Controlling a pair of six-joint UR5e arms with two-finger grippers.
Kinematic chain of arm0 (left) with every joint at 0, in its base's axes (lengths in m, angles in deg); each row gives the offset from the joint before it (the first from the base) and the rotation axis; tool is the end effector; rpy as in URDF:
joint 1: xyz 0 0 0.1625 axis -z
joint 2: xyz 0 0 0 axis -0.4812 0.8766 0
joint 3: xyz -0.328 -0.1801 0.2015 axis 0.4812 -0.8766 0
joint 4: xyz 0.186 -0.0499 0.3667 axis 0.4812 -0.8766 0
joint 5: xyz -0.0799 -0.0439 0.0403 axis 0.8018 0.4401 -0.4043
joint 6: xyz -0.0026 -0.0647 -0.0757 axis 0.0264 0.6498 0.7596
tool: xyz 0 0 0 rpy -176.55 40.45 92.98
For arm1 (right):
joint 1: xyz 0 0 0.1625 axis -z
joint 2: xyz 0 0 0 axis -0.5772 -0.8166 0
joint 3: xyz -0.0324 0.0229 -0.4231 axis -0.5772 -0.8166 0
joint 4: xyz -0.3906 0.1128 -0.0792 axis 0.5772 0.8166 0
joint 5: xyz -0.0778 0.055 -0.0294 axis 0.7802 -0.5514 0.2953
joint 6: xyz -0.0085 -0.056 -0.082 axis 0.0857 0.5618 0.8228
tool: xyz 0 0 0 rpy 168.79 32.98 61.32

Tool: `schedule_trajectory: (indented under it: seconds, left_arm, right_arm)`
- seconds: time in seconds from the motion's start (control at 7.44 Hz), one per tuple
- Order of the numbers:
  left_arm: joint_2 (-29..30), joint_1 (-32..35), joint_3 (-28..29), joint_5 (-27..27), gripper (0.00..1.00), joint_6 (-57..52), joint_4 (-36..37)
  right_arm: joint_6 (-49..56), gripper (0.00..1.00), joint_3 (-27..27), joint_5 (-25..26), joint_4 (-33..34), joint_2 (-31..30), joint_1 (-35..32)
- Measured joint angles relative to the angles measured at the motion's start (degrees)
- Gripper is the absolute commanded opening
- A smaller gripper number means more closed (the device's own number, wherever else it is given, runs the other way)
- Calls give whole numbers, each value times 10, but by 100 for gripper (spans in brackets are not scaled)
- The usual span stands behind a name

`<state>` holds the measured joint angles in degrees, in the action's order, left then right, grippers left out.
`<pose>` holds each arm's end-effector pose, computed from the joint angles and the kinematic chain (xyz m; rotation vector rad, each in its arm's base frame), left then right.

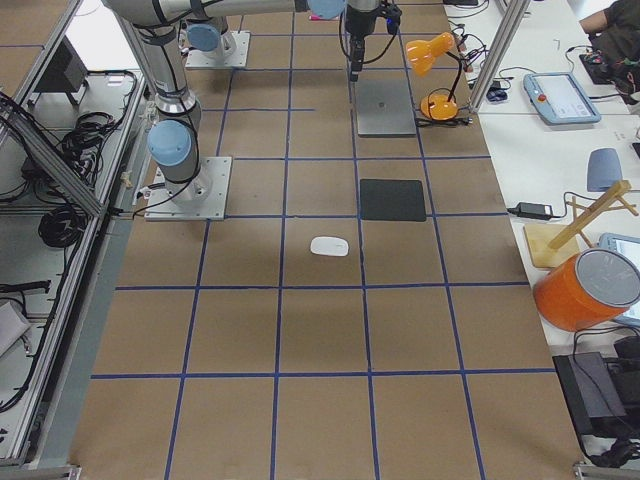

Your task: Place pen and mouse around notebook

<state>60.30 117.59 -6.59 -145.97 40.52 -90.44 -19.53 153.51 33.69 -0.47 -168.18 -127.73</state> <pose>-0.1238 -0.4817 0.5018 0.1997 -3.1328 -0.0323 0.1508 -0.5278 0.5009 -0.0631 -3.0819 -0.0743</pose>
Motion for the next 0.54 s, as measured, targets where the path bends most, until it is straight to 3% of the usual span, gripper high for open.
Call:
schedule_trajectory:
  seconds: [0.27, 0.54]
  left_arm:
    - [-1, -23, -3, -10, 100, -7, -3]
    - [9, -81, -34, -50, 100, -72, 6]
  right_arm:
    - [12, 100, 1, 0, 1, 2, 4]
    - [109, 100, 24, -4, 46, 35, 68]
